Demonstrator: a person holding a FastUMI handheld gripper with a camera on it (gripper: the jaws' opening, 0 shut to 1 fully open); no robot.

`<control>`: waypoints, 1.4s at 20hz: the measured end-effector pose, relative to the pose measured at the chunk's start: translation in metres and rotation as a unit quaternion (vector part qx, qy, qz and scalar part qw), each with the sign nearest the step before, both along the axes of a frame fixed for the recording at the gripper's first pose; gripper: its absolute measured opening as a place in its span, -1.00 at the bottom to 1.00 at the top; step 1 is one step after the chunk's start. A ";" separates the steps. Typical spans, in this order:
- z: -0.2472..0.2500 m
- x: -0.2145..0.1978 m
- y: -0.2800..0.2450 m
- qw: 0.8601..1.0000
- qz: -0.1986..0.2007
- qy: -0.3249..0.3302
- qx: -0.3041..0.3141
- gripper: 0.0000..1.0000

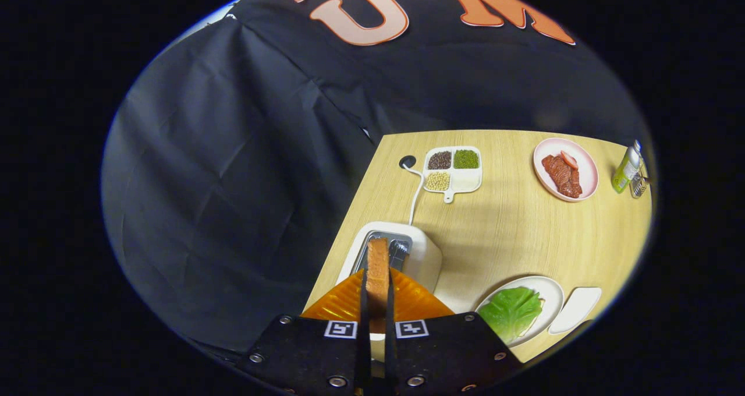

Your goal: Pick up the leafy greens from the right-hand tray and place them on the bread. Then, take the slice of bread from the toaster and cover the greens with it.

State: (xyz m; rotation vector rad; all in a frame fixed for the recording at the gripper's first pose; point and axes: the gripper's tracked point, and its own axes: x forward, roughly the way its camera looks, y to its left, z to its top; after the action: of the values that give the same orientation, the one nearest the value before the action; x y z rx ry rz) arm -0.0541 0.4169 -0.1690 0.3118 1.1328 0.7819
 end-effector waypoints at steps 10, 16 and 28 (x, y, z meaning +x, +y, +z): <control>-0.031 -0.001 -0.097 0.999 -0.037 0.027 0.021 -0.81; -0.079 -0.018 -0.138 0.998 -0.033 0.046 -0.012 -0.81; -0.184 -0.061 -0.180 0.993 -0.023 0.101 -0.051 -0.81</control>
State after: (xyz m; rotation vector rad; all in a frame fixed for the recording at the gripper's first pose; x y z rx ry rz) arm -0.1152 0.2372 -0.3530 0.3344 1.3461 0.6604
